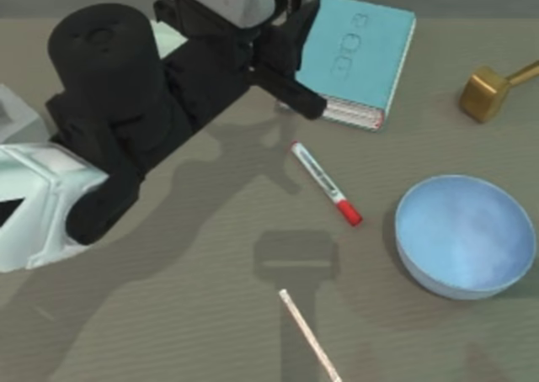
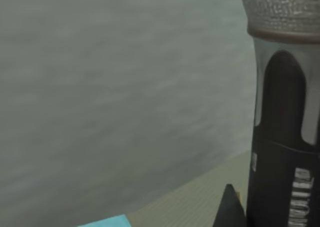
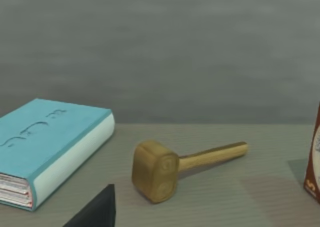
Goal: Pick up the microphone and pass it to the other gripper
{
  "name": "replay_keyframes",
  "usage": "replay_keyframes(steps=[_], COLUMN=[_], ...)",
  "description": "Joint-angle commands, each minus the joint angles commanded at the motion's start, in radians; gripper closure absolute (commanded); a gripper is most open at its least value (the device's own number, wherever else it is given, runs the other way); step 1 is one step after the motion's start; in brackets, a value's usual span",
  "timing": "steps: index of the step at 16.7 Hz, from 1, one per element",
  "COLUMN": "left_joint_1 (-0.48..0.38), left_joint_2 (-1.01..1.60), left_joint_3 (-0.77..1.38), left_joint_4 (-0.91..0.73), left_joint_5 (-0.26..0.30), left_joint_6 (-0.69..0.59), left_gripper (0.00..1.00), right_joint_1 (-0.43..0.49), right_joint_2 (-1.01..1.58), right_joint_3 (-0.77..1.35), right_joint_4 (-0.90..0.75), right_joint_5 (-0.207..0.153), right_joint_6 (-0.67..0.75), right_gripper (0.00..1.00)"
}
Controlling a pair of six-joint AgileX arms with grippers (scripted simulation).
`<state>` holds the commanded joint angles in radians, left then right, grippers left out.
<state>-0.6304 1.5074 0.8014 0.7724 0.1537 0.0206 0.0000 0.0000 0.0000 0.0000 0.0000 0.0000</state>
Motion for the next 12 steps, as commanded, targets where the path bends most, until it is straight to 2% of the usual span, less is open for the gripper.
replay_keyframes(steps=[10,12], left_joint_1=[0.0,0.0], left_joint_2=[0.0,0.0], left_joint_3=[0.0,0.0], left_joint_4=[0.0,0.0], left_joint_5=[0.0,0.0], left_joint_6=[0.0,0.0], left_gripper=[1.0,1.0], right_joint_1=[0.001,0.023], right_joint_2=[0.002,0.035], right_joint_3=[0.001,0.029], right_joint_4=[0.001,0.016], right_joint_5=[0.0,-0.007], right_joint_6=[0.0,-0.001], right_gripper=[0.0,0.0])
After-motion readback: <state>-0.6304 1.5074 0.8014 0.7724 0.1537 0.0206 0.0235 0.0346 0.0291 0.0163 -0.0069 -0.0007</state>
